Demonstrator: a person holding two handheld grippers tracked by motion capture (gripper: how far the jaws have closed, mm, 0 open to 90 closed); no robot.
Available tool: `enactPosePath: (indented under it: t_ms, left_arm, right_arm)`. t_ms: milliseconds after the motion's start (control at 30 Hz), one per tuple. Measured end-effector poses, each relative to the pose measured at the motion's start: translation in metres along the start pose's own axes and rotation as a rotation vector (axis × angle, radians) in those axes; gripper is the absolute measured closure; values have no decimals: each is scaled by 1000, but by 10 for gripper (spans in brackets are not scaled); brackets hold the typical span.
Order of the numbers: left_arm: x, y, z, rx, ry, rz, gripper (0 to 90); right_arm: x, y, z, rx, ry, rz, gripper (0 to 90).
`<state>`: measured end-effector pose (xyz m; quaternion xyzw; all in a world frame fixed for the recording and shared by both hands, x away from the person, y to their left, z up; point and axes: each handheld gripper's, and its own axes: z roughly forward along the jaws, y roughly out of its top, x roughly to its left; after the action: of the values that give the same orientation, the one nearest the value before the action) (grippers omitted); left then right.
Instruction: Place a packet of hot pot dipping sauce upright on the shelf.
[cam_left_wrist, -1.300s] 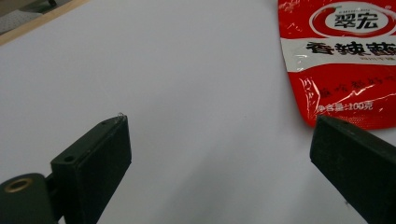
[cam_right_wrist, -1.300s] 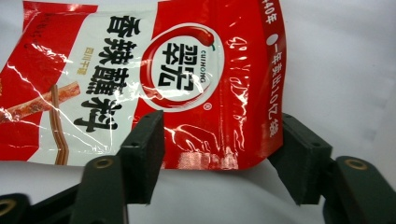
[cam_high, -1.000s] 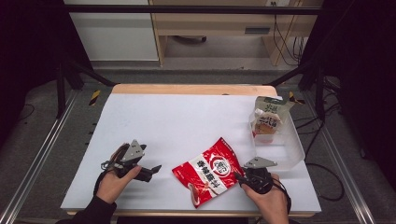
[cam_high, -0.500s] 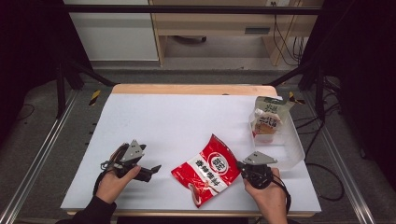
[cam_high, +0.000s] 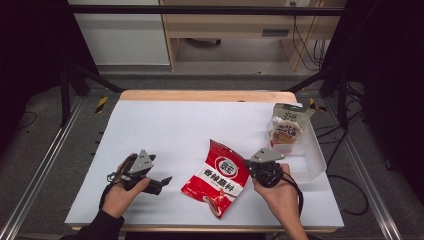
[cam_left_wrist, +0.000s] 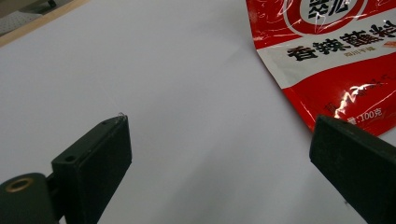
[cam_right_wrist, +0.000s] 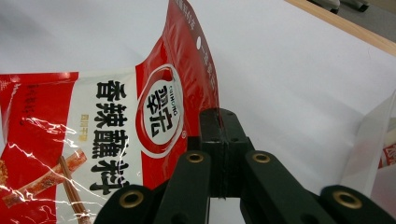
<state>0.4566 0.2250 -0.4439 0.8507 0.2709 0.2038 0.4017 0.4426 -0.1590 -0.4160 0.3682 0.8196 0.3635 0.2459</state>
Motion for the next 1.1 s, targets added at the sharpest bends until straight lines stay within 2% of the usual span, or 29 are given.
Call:
enactPosePath:
  t_ms: [433,700,933,967,1033,1100]
  left_arm:
    - [-1,1,0,-3,-3,3,56]
    - [-2,6,-2,-17,-12,24,56]
    - [2,30,-8,-29,-13,61,74]
    - [4,35,-7,-37,-24,101,80]
    - [6,44,-9,-6,-5,120,96]
    - [9,52,-10,-9,-4,139,108]
  right_arm:
    - [9,21,-9,-45,21,-73,900]
    - [14,36,-13,-87,30,-124,900]
    - [17,51,-9,-96,48,-169,900]
    - [17,53,-9,-97,49,-175,900]
    - [19,59,-8,-101,55,-195,900]
    - [21,63,-7,-102,59,-212,900]
